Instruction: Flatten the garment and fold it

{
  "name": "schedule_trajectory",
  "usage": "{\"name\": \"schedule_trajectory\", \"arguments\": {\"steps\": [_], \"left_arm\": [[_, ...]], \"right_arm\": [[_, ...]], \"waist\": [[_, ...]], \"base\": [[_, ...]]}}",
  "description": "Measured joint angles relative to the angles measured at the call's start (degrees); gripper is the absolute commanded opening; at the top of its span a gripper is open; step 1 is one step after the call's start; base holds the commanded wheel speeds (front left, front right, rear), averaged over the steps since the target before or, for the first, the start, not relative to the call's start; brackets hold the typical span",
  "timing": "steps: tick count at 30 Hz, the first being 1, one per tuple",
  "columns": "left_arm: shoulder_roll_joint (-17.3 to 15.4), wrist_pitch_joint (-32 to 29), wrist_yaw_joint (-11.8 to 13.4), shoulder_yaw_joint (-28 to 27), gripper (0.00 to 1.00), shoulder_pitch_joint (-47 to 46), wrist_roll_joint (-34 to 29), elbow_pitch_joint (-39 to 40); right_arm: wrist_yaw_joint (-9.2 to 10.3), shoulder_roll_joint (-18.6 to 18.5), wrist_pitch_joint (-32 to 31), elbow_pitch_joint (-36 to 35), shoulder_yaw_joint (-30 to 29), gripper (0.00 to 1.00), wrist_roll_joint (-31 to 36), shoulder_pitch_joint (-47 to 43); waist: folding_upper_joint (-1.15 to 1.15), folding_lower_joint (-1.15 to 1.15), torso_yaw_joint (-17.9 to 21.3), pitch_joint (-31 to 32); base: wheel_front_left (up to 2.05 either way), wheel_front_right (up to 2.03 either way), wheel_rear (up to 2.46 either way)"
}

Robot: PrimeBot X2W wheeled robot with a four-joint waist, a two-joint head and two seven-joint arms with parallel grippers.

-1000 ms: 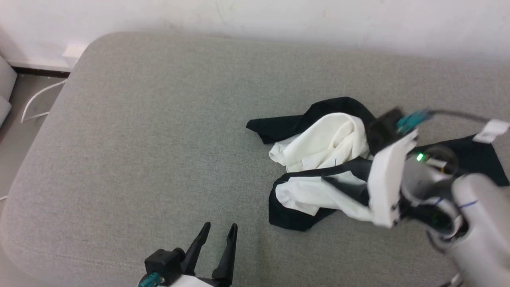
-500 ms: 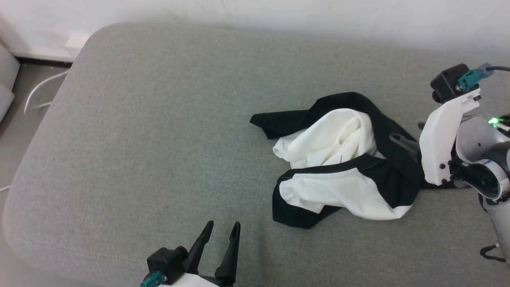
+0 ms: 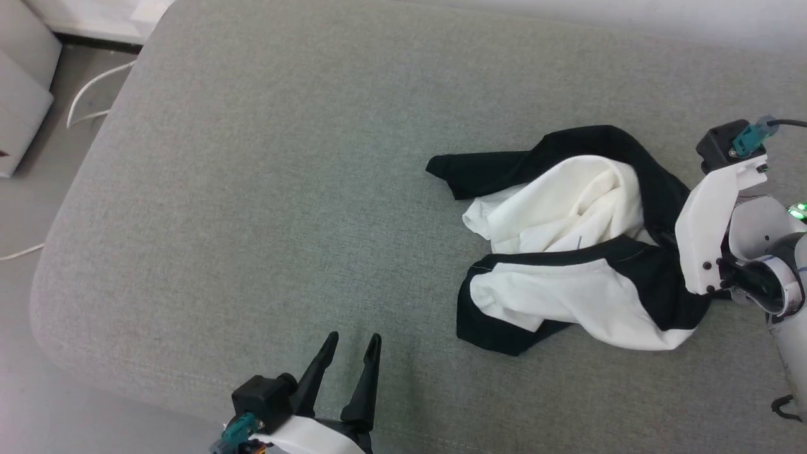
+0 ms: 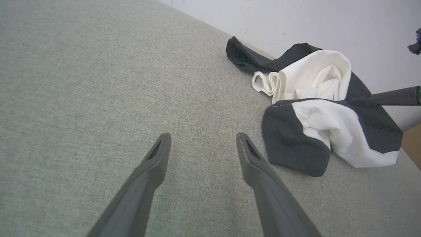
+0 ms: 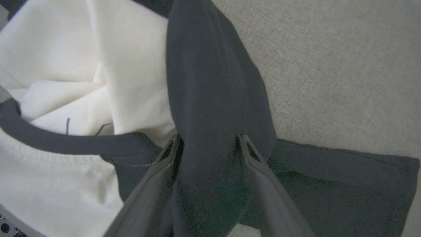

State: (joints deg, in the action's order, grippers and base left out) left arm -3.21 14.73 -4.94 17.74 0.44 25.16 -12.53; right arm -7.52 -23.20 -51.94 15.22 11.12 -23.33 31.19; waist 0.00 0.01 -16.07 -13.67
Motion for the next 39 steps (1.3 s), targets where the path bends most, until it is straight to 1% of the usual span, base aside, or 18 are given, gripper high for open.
{"name": "schedule_trajectory", "arguments": {"steps": [5, 11, 14, 17, 20, 23, 25, 27, 30, 32, 34, 36, 37, 38, 39], "left_arm": [[0.02, 0.0, 0.0, -0.63, 1.0, 0.0, -0.01, 0.0], [0.04, 0.0, 0.0, -1.0, 1.0, 0.02, -0.03, -0.12], [0.05, 0.0, 0.0, -1.03, 1.0, 0.04, -0.13, -0.11], [0.12, 0.0, 0.0, -1.24, 1.0, 0.08, -0.46, -0.04], [0.15, 0.0, 0.0, -1.63, 1.0, 0.41, -0.49, 0.07], [0.13, 0.0, 0.0, -1.86, 1.0, 0.94, -0.58, 0.1], [0.07, 0.0, 0.0, -1.97, 1.0, 0.96, -0.67, 0.23], [-0.04, 0.01, 0.0, -2.0, 1.0, 0.96, -1.04, 0.35], [-0.31, 0.0, -0.02, -2.01, 1.0, 0.92, -1.07, 0.37], [-0.56, 0.0, -0.04, -1.9, 1.0, 0.89, -1.08, 0.34], [-0.76, 0.0, -0.04, -1.83, 1.0, 0.82, -1.08, 0.32], [-0.9, -0.01, -0.04, -1.75, 1.0, 0.77, -1.08, 0.29], [-1.02, -0.04, -0.04, -1.63, 1.0, 0.77, -1.13, 0.27], [-1.13, -0.09, -0.04, -1.56, 1.0, 0.78, -1.27, 0.25], [-1.23, -0.1, -0.04, -1.51, 1.0, 0.79, -1.41, 0.25]], "right_arm": [[0.0, 1.4, 2.53, 0.62, -1.63, 0.0, -0.09, 1.39], [0.0, 3.75, 5.77, -1.27, -5.78, 0.0, -2.42, 5.64], [0.0, 4.37, 7.25, -3.93, -10.01, 0.0, -3.36, 7.23], [0.0, 3.82, 8.35, -8.26, -16.81, 0.0, -4.11, 6.76], [0.0, 3.21, 8.6, -13.88, -25.8, 0.0, -4.46, 2.62], [0.0, 3.59, 8.22, -18.52, -36.5, 0.0, -4.68, -5.32], [0.0, 5.09, 8.12, -21.15, -43.2, 0.0, -5.2, -10.92], [0.0, 8.16, 8.28, -23.41, -48.69, 0.0, -5.68, -16.27], [0.0, 13.11, 9.81, -24.09, -52.14, 0.0, -5.6, -23.49], [0.0, 15.97, 11.54, -22.85, -52.8, 0.0, -5.47, -26.3], [0.0, 17.66, 13.86, -20.45, -52.52, 0.0, -5.45, -27.49], [0.0, 18.19, 15.52, -18.08, -51.52, 0.0, -5.09, -27.61], [0.0, 18.31, 16.42, -17.04, -50.82, 0.2, -4.55, -27.61], [0.0, 18.42, 17.45, -16.16, -50.24, 0.56, -3.91, -27.6], [0.0, 18.53, 18.46, -15.43, -49.79, 1.0, -3.5, -27.57]], "waist": [[0.0, 0.0, -0.14, -0.88], [0.0, -0.01, 1.72, -0.19], [0.0, -0.01, 3.03, 0.38], [0.0, -0.01, 4.25, 0.94], [0.0, -0.01, 5.4, 1.43], [0.0, -0.01, 6.46, 1.68], [0.0, -0.02, 6.97, 1.61], [0.0, -0.02, 7.27, 1.22], [0.0, -0.01, 7.81, 0.61], [0.0, -0.01, 8.28, 0.31], [0.0, -0.01, 8.73, 0.16], [0.0, -0.01, 9.05, 0.31], [0.0, -0.01, 9.16, 0.51], [0.0, -0.01, 9.25, 0.75], [0.0, -0.01, 9.32, 1.01]], "base": [[0.0, 0.0, 0.0], [0.0, 0.0, 0.0], [0.0, 0.0, 0.0], [0.0, 0.0, 0.0], [0.0, 0.0, 0.0], [0.0, 0.0, 0.0], [0.0, 0.0, 0.0], [0.0, 0.0, 0.0], [0.0, 0.0, 0.0], [0.0, 0.0, 0.0], [0.0, 0.0, 0.0], [0.0, 0.0, 0.0], [0.0, 0.0, 0.0], [0.0, 0.0, 0.0], [0.0, 0.0, 0.0]]}}
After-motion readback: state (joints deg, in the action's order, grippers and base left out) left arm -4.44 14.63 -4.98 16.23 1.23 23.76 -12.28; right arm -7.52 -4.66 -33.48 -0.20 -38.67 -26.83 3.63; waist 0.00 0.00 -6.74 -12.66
